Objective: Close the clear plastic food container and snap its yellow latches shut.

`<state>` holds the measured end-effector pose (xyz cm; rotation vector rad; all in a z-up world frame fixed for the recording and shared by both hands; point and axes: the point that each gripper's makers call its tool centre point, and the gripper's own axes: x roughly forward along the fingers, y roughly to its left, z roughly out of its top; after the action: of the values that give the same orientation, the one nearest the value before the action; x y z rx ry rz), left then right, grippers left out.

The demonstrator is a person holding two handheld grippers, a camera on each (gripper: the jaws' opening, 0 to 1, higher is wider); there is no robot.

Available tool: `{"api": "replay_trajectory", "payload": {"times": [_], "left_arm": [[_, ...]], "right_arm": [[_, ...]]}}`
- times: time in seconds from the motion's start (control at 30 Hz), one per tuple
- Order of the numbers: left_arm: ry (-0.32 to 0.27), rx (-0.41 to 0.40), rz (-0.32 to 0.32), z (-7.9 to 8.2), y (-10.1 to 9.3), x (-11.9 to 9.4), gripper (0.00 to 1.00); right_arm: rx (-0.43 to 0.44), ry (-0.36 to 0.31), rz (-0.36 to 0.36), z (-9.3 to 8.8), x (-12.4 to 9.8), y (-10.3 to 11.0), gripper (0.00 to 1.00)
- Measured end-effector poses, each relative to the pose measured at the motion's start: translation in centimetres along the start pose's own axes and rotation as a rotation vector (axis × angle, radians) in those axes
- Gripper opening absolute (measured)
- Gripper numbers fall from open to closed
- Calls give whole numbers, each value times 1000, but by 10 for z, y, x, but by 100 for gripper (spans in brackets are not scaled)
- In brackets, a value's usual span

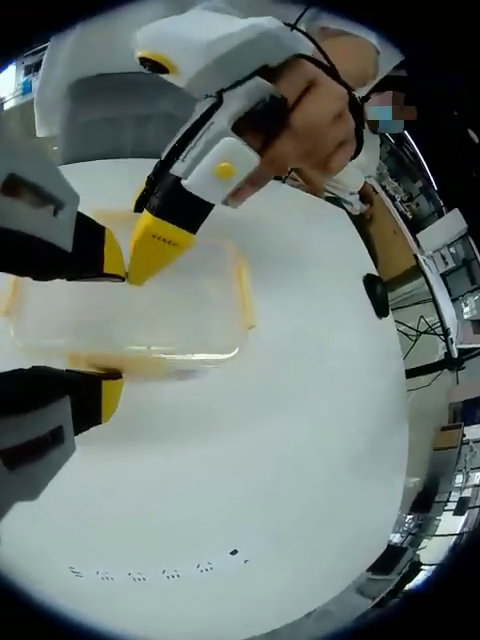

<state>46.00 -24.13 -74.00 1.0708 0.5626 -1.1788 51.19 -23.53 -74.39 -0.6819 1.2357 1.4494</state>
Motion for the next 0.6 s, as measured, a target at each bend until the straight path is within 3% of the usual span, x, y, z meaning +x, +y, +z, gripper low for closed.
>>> {"api": "replay_trajectory", "payload": {"times": [0.03,0.07,0.13,0.33,0.47,0.53,0.6], "left_arm": [[-14,-5,-25,2,-4,4,35],[-6,-1,1,1,0,4,35],[-6,1,8,0,-1,5,35],[-9,5,19,1,-1,3,36],[32,12,19,4,-1,1,37],[30,11,9,5,0,-1,38],[9,26,-15,5,-4,-5,34]], "right_arm": [[60,-23,71,3,5,18,28],[-1,2,22,-2,0,5,28],[2,-29,51,0,0,6,28],[5,-47,40,-1,0,2,31],[-29,-77,27,1,-3,2,33],[4,-74,17,1,-3,1,40],[-64,-13,-35,-10,-2,-3,55]]}}
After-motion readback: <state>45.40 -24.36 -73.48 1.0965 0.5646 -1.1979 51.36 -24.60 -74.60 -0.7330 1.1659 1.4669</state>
